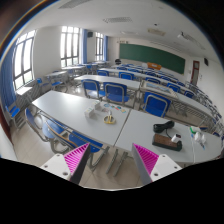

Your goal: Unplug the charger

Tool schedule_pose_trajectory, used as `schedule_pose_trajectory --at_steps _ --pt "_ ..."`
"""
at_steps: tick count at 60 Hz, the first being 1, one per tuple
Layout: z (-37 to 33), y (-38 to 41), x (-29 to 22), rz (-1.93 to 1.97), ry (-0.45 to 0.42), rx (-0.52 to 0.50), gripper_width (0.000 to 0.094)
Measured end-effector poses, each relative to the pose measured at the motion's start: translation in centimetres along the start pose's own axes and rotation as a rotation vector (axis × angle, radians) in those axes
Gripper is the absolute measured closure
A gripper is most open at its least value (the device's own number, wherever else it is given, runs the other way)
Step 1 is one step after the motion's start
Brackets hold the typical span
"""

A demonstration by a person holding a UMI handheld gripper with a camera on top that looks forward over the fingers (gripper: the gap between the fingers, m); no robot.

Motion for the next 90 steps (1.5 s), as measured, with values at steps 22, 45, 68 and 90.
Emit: schedule_pose_trajectory --at_steps 22,45,68,90 --pt "4.3 -10.1 8.6 0.094 0.136 0.083 0.0083" --pt "16.1 -34.8 12.6 0.225 0.053 0.371 0.0088" --pt "26.9 -40.7 11.9 0.276 0.007 0.375 0.0483" --pt "25.9 -41.0 10.3 0.267 -0.044 0.362 0.0719"
Point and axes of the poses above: the point between the fingertips, and its own axes, seen from behind it with the camera up: y to the left, x down, z forward, the way the camera looks, the point moved 4 cm from there along -z, backward, against the way the camera looks, and after that the axes turned 5 degrees about -z, right-handed, at the moved point
